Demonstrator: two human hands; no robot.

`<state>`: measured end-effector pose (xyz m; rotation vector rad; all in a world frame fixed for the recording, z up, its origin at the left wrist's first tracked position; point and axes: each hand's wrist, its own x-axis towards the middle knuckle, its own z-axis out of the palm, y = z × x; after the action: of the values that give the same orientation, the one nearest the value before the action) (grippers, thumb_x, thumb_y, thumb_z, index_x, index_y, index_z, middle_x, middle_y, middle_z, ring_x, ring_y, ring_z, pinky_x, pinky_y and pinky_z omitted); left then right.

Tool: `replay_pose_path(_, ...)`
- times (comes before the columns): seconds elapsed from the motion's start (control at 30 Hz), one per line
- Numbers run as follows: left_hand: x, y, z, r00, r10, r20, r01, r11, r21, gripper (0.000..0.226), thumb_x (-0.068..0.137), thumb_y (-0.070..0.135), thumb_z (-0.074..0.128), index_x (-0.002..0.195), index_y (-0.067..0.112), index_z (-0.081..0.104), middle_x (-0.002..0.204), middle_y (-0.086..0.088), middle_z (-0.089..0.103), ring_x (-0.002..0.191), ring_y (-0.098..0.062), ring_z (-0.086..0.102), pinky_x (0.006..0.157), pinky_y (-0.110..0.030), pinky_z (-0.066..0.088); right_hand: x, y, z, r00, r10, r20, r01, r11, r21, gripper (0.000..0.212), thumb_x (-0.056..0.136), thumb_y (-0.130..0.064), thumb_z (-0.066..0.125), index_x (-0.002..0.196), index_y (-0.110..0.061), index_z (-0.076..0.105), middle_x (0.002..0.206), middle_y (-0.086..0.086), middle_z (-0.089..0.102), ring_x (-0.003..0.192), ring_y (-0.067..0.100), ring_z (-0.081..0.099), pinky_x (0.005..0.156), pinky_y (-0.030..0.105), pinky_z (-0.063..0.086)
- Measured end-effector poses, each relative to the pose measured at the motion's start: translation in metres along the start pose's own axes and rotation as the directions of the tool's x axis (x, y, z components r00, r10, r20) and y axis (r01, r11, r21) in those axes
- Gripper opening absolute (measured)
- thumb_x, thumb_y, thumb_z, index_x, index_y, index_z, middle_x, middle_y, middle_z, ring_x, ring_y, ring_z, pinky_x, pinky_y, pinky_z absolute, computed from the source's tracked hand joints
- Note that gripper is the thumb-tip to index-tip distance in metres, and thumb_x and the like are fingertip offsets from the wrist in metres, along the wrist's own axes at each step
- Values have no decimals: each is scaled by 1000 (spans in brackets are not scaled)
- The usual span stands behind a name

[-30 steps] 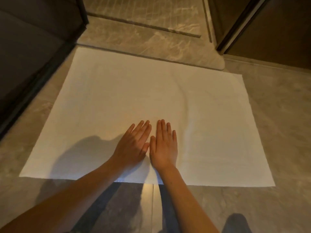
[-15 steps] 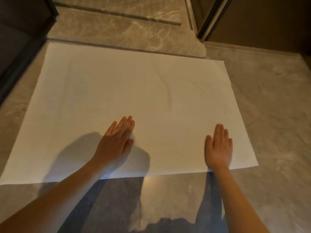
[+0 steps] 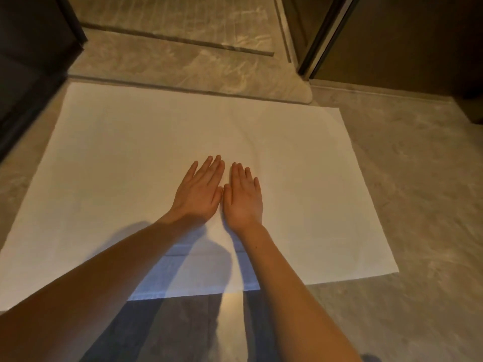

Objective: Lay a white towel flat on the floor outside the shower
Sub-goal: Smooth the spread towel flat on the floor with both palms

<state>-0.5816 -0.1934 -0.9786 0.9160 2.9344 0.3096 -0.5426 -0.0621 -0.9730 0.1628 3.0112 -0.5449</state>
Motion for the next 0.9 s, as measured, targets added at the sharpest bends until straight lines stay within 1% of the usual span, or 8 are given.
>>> replay_pose_path(0.1,3,-17,15,1000,-26,8,26,1000,15,64,98,39,12,156,12,13,163,-2,9,150,-14,4,121,-35,-5,9,23,1,991,-127,32,129,988,-82,57,104,-32,24,157,-15,12,164,3,11,151,20,6,122,35,2)
replay_pose_path(0.17,1,-18,19,999,-35,5,35,999,5,63,98,40,11,156,14,10,163,2,5,150,-10,1,120,-33,-7,11,53,-6,990,-137,32,139,987,-85,57,103,-34,26,157,-16,15,163,2,15,151,20,9,122,36,5)
replay_pose_path(0.3,0,-19,18,1000,-26,-6,26,1000,-12,62,100,39,13,156,13,13,164,-1,9,150,-13,4,121,-36,-2,0,137,-34,994,77,-76,-87,985,-147,60,100,-35,26,154,-10,23,160,8,24,149,25,19,120,39,12)
replay_pose_path(0.4,-1,-17,16,1000,-16,-7,16,1000,-27,62,100,39,12,156,12,13,163,-1,9,150,-14,4,122,-37,0,-12,188,-58,964,251,-92,-262,957,-127,58,103,-34,20,155,-9,17,163,9,17,151,24,12,122,41,9)
replay_pose_path(0.53,4,-16,14,999,-24,-35,23,1000,-21,65,98,42,7,156,13,10,163,0,7,150,-13,2,121,-34,-4,-10,183,-70,946,308,-106,-319,941,-111,57,106,-31,21,156,-9,8,164,9,7,151,22,3,122,42,4)
replay_pose_path(0.63,35,-22,2,996,-44,-78,44,999,8,65,96,40,6,155,12,12,163,-3,10,150,-17,7,121,-36,-2,17,120,-60,981,116,-153,-123,992,-34,58,103,-32,20,155,-6,13,163,10,12,151,24,7,123,40,5)
replay_pose_path(0.77,90,-35,-5,996,-73,-58,75,996,43,58,103,32,19,155,12,6,164,-3,5,151,-17,1,121,-36,-5,74,28,-27,990,-93,-106,92,996,-13,55,105,-28,26,155,-8,15,163,8,15,151,22,8,122,37,2)
replay_pose_path(0.9,101,-50,11,998,-69,-7,70,995,74,58,102,32,19,156,14,4,164,-1,3,150,-15,-1,121,-37,-4,106,20,-8,983,-186,-4,185,979,-89,56,105,-38,20,157,-18,11,164,0,10,151,16,3,121,32,-4)
